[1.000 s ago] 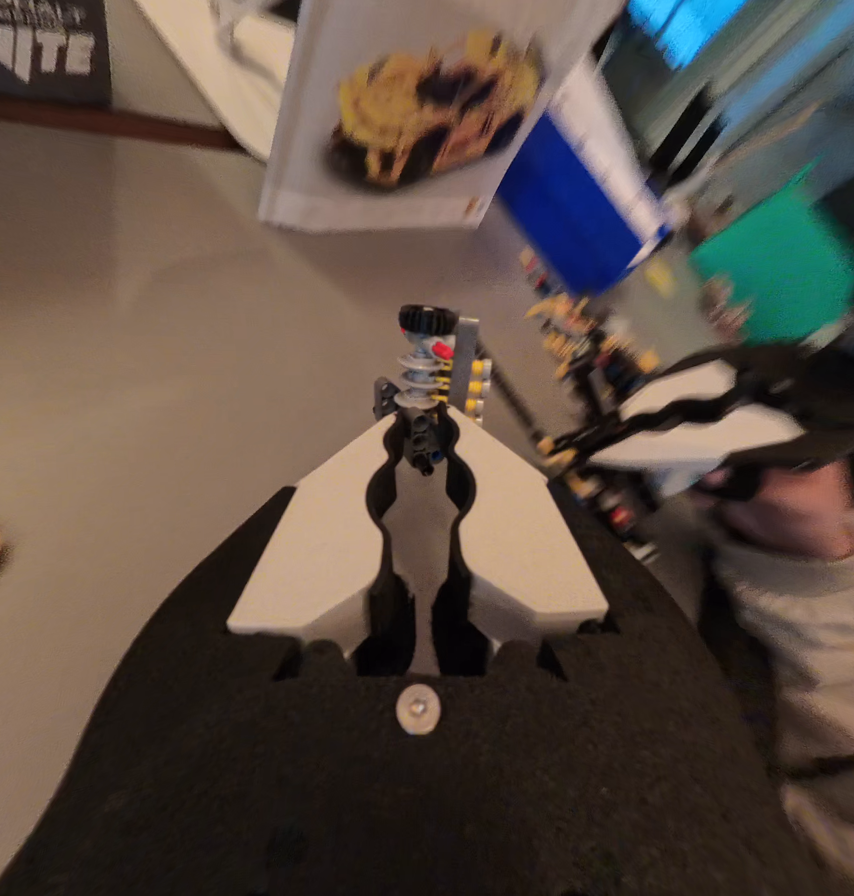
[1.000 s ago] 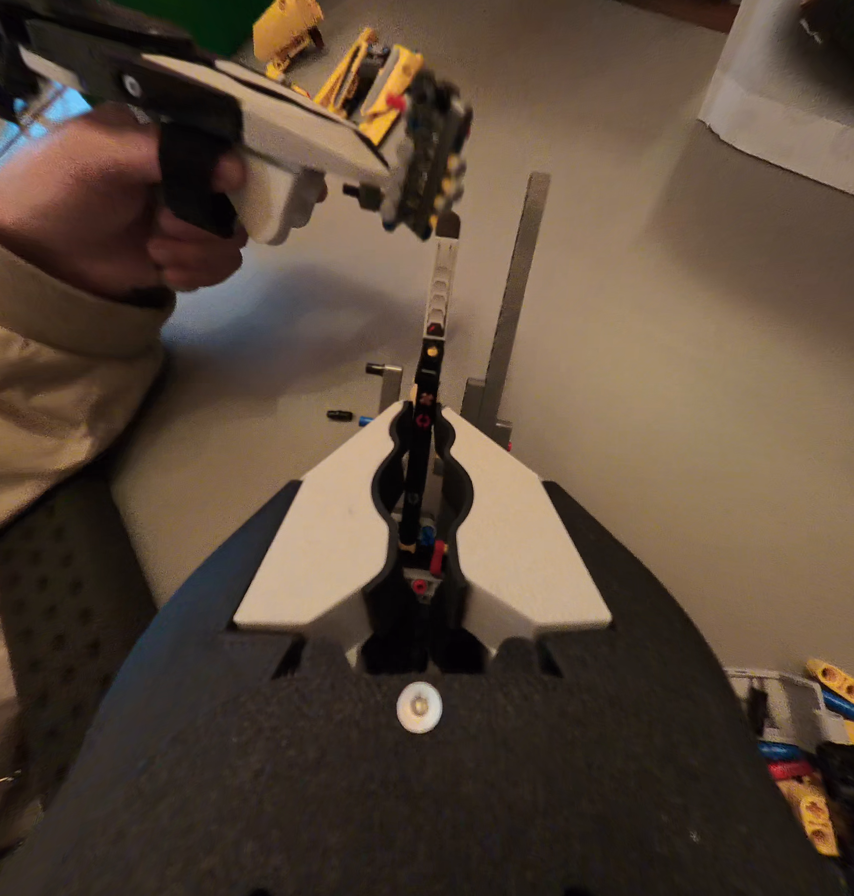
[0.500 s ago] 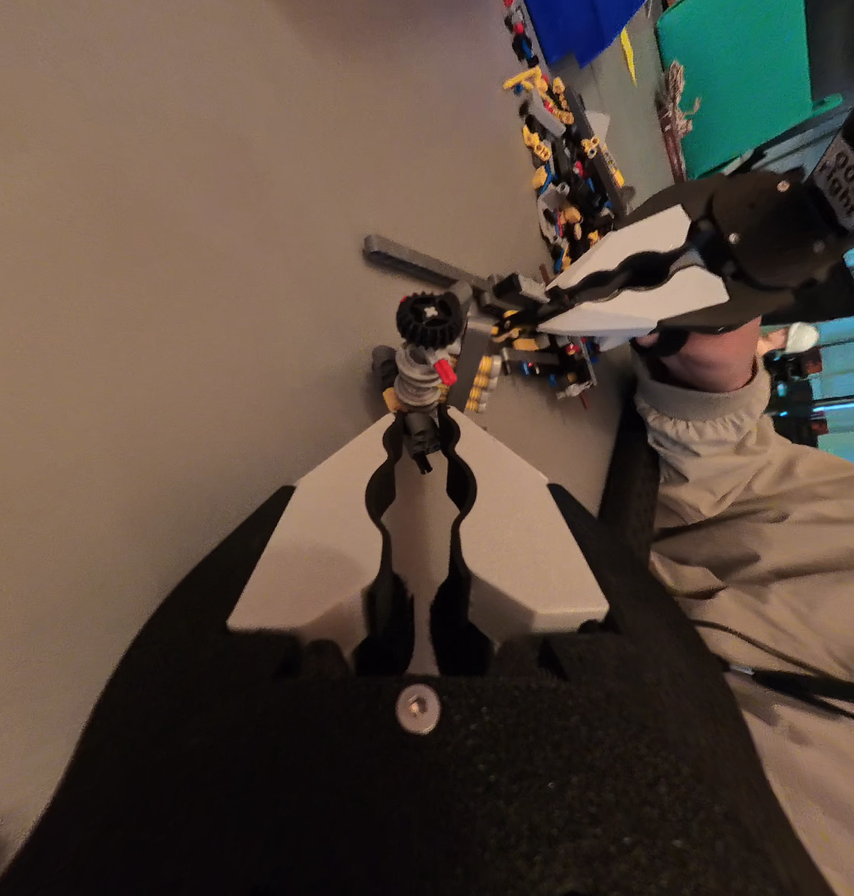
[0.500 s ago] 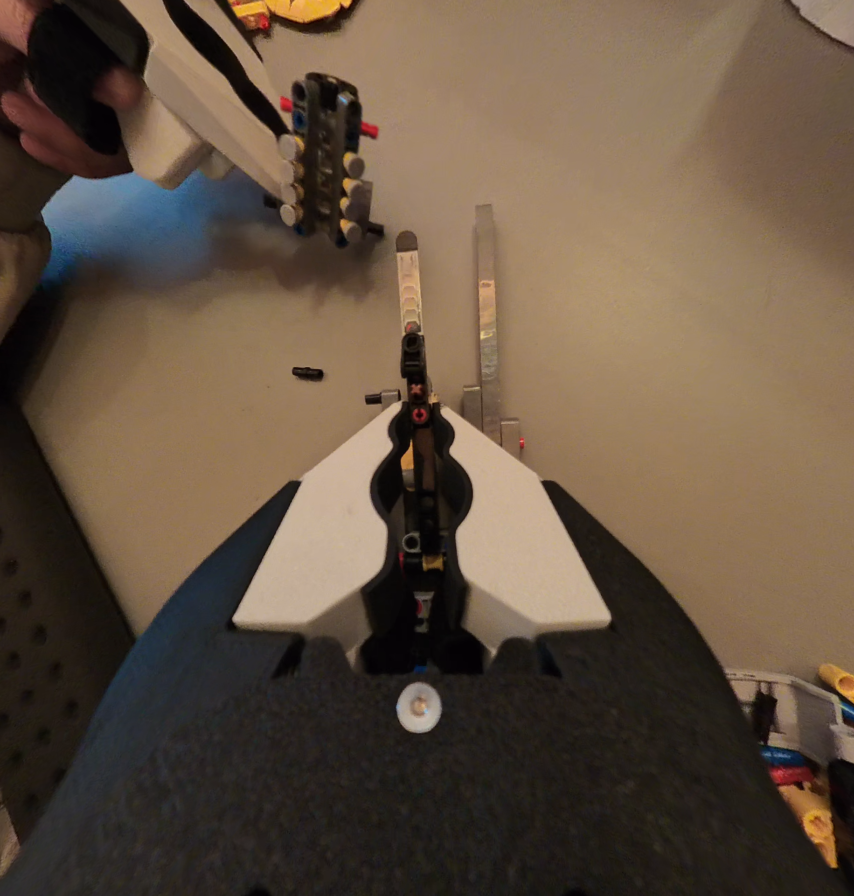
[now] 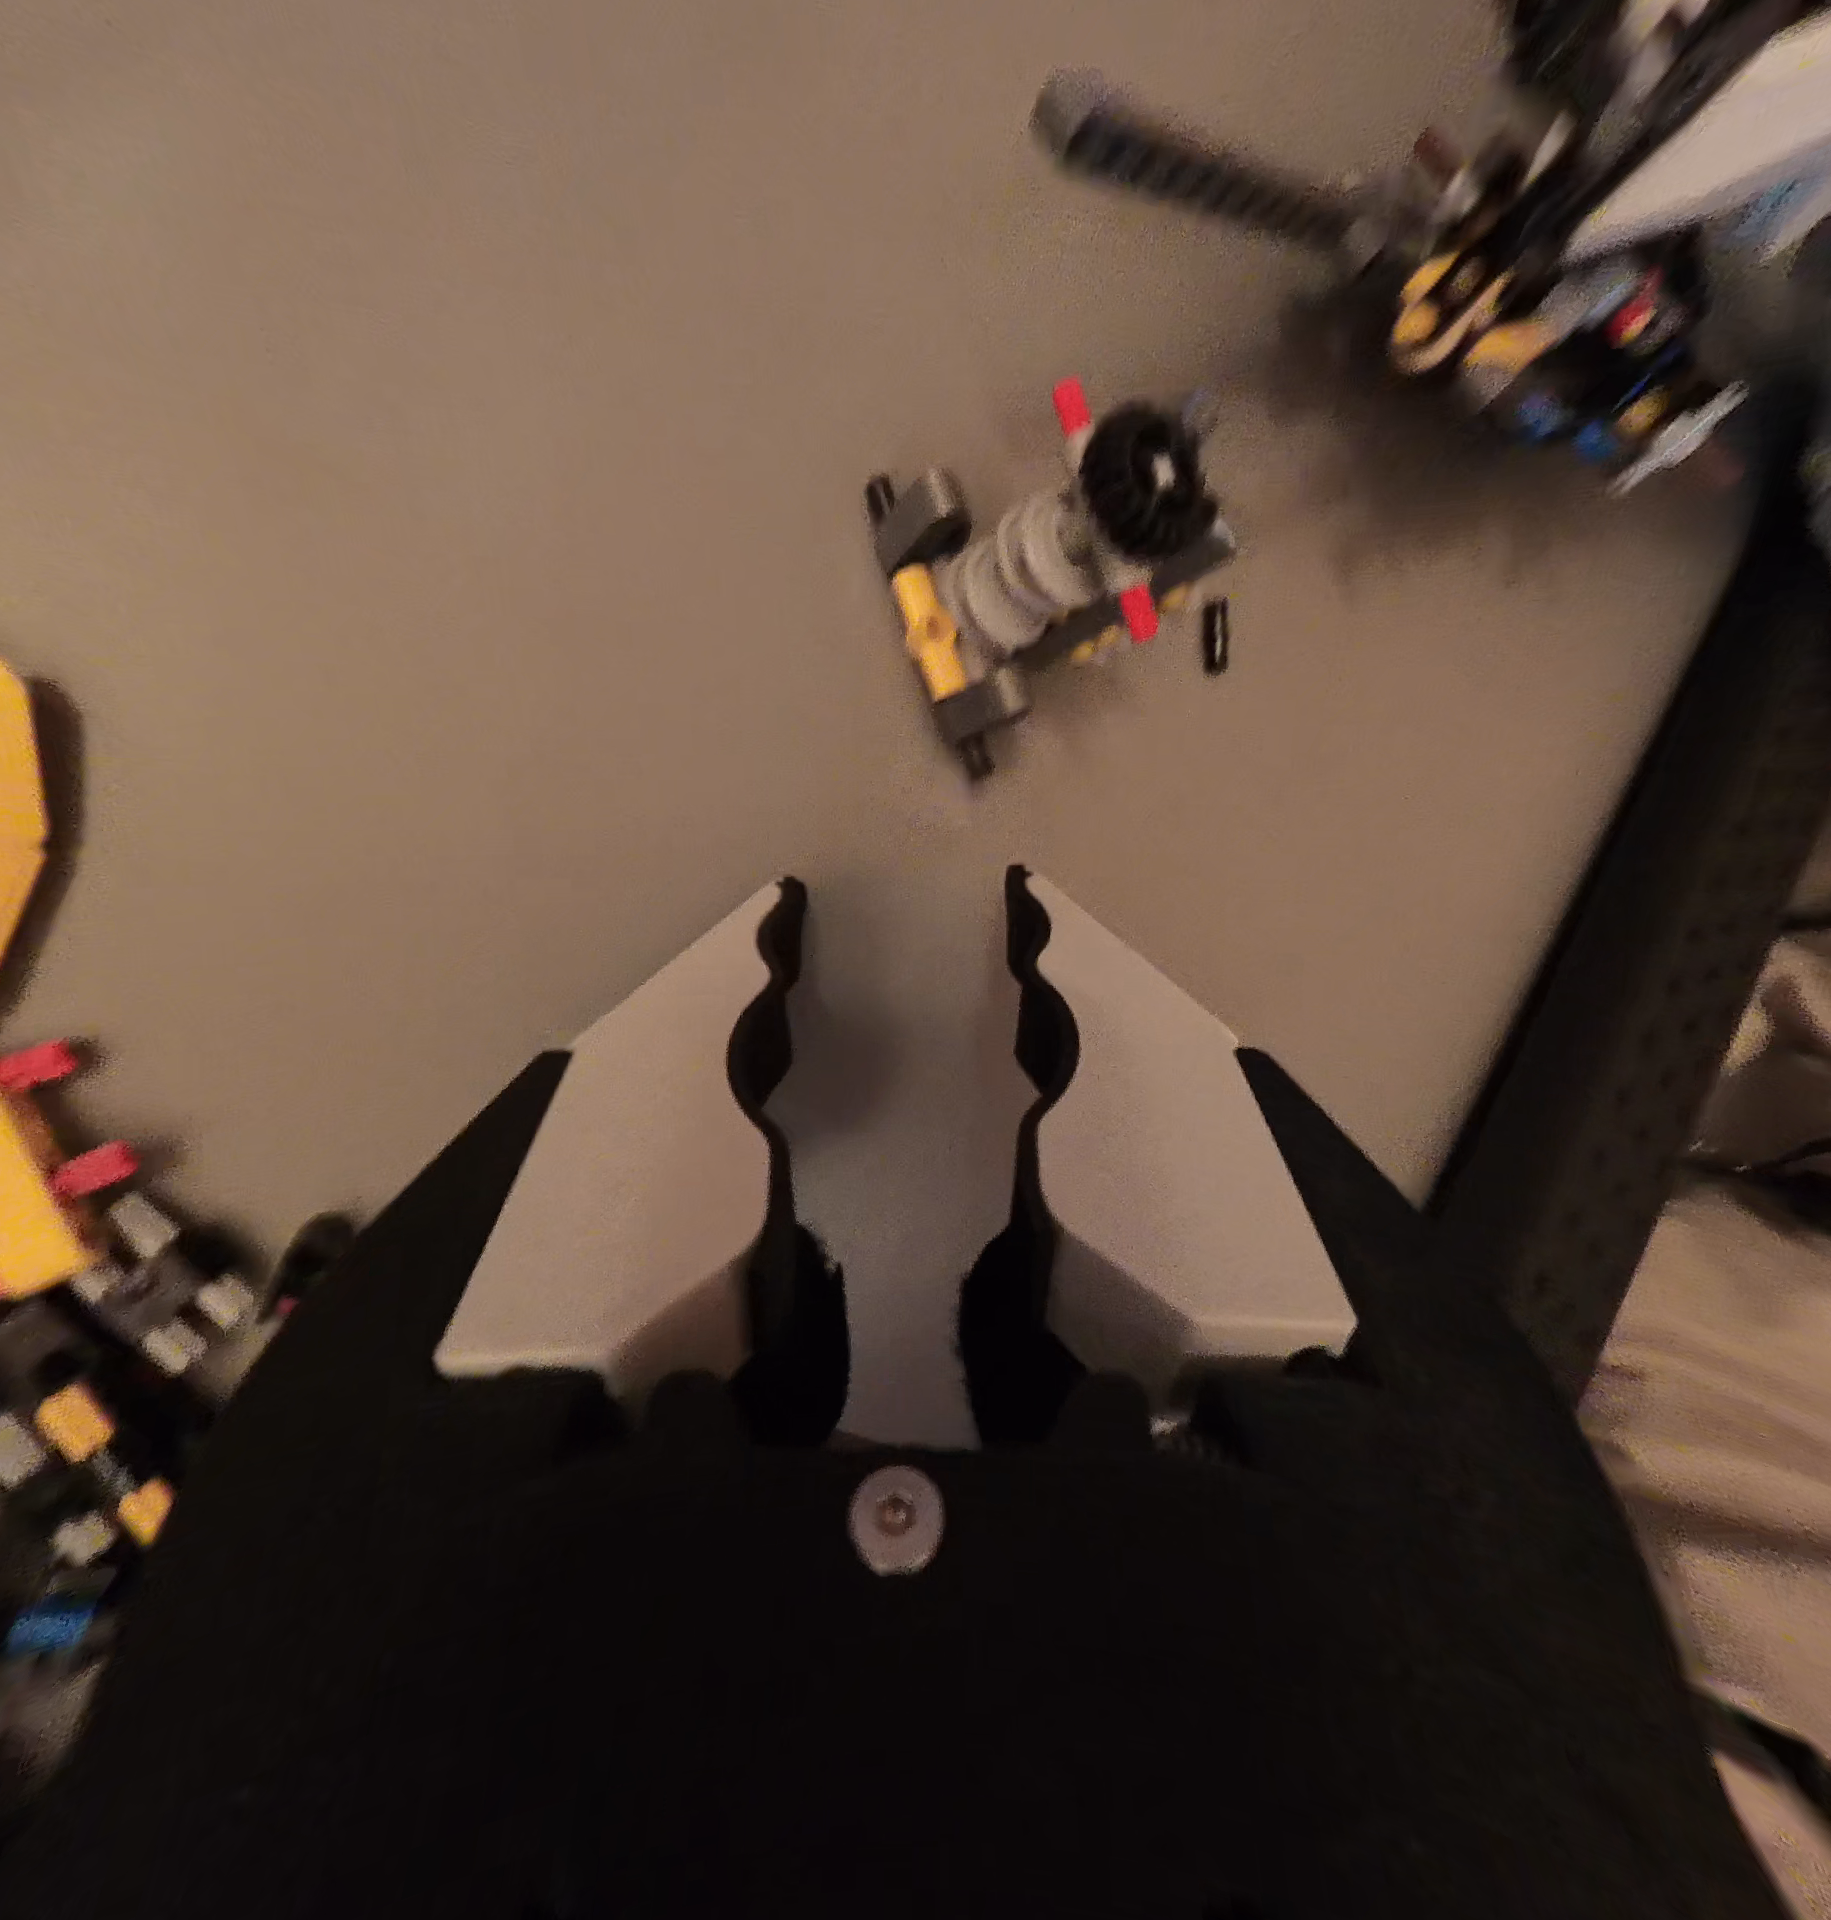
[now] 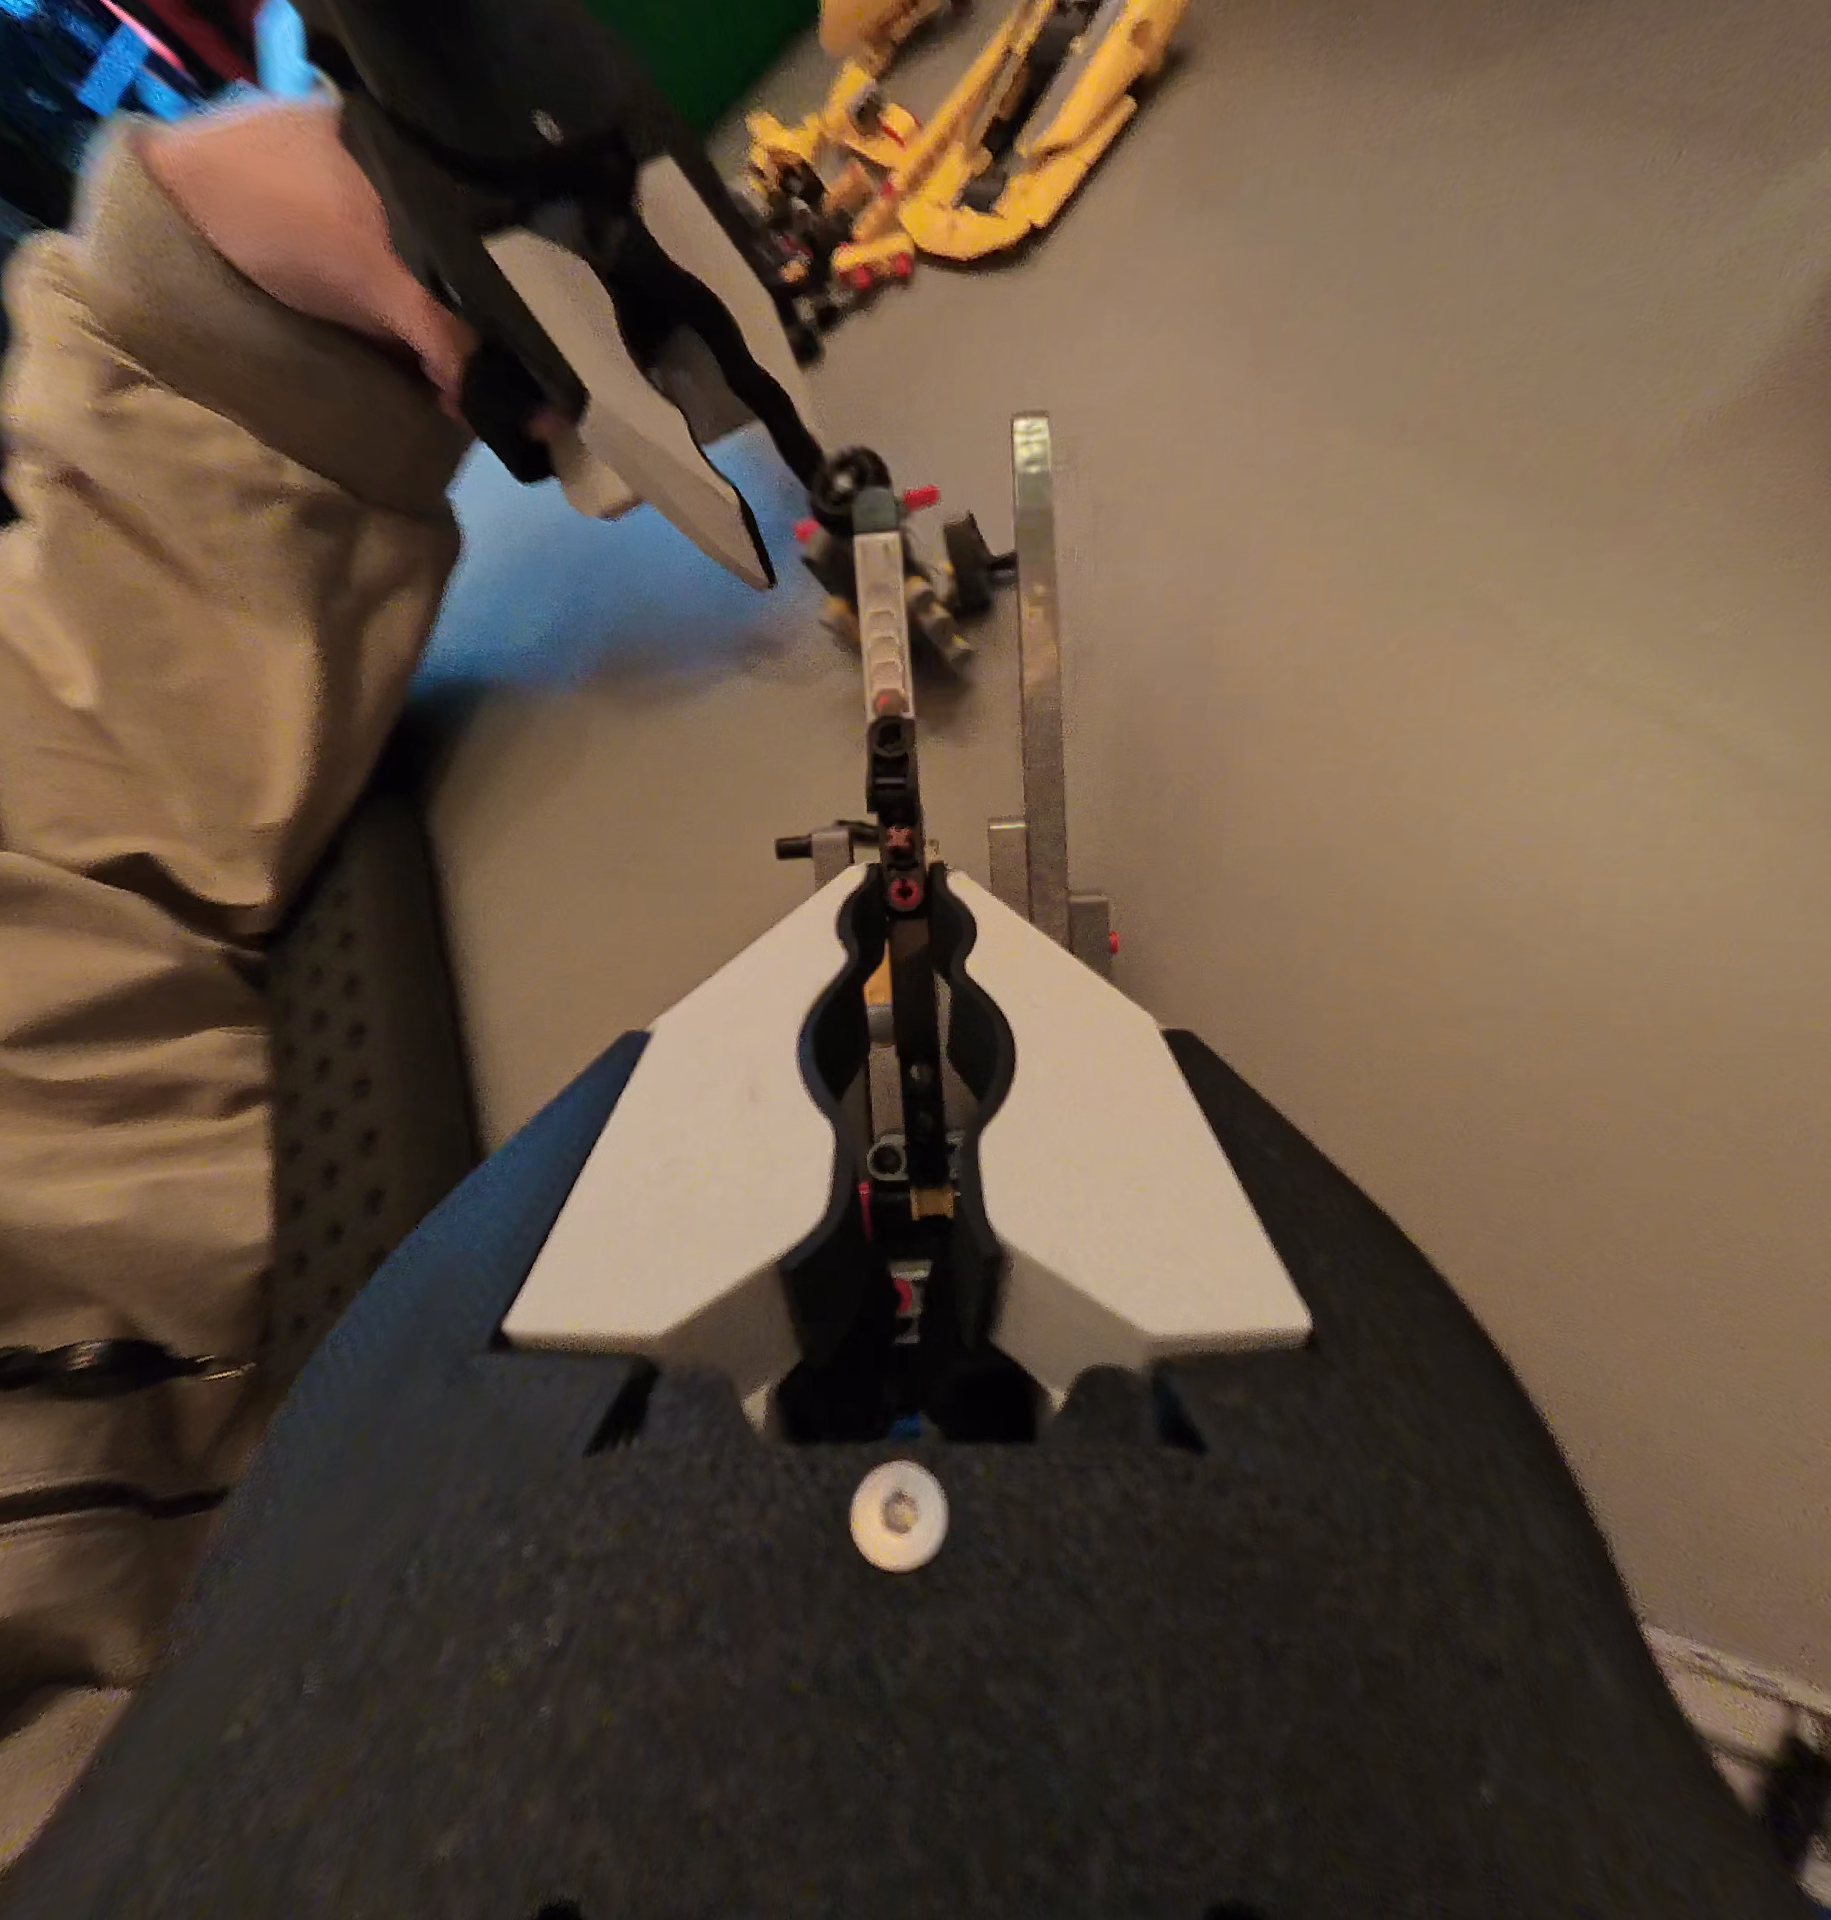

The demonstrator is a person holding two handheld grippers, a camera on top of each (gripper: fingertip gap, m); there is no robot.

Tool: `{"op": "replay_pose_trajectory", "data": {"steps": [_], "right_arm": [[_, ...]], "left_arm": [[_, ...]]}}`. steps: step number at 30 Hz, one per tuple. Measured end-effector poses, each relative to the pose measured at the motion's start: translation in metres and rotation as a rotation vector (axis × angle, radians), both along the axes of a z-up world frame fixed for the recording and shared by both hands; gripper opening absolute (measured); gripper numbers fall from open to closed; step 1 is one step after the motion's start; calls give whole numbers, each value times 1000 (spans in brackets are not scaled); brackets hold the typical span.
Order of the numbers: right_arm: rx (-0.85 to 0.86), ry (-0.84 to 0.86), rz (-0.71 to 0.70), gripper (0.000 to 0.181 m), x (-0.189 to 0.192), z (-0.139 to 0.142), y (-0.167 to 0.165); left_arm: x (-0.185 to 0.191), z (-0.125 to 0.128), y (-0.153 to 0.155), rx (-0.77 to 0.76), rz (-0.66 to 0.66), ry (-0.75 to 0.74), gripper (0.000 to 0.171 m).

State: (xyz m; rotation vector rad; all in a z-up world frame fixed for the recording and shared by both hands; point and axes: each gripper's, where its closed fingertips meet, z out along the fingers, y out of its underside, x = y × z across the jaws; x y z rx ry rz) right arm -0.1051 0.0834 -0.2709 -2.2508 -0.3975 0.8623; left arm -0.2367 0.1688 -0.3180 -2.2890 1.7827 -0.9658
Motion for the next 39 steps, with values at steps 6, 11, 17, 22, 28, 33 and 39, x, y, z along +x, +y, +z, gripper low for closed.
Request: {"op": "replay_pose_trajectory", "data": {"steps": [6, 11, 17, 22, 28, 33, 39], "right_arm": [[-10, 88, 21, 6, 0, 6, -2], [74, 140, 120, 6, -15, 22, -8], [186, 46, 197, 6, -24, 28, -14], [213, 4, 220, 6, -26, 26, -16], [292, 94, 204, 15, -20, 41, -13], [410, 188, 176, 17, -14, 68, -11], [386, 128, 201, 7, -19, 53, -10]], "left_arm": [[20, 40, 21, 243, 7, -184, 45], [86, 124, -44, 41, -94, -758, 41], [104, 103, -79, 84, -213, -706, 30], [103, 100, -90, 72, -273, -720, 14], [109, 108, -92, -85, -236, -797, 7], [110, 106, -91, -115, -235, -798, 7], [109, 105, -97, -99, -257, -789, 7]]}}
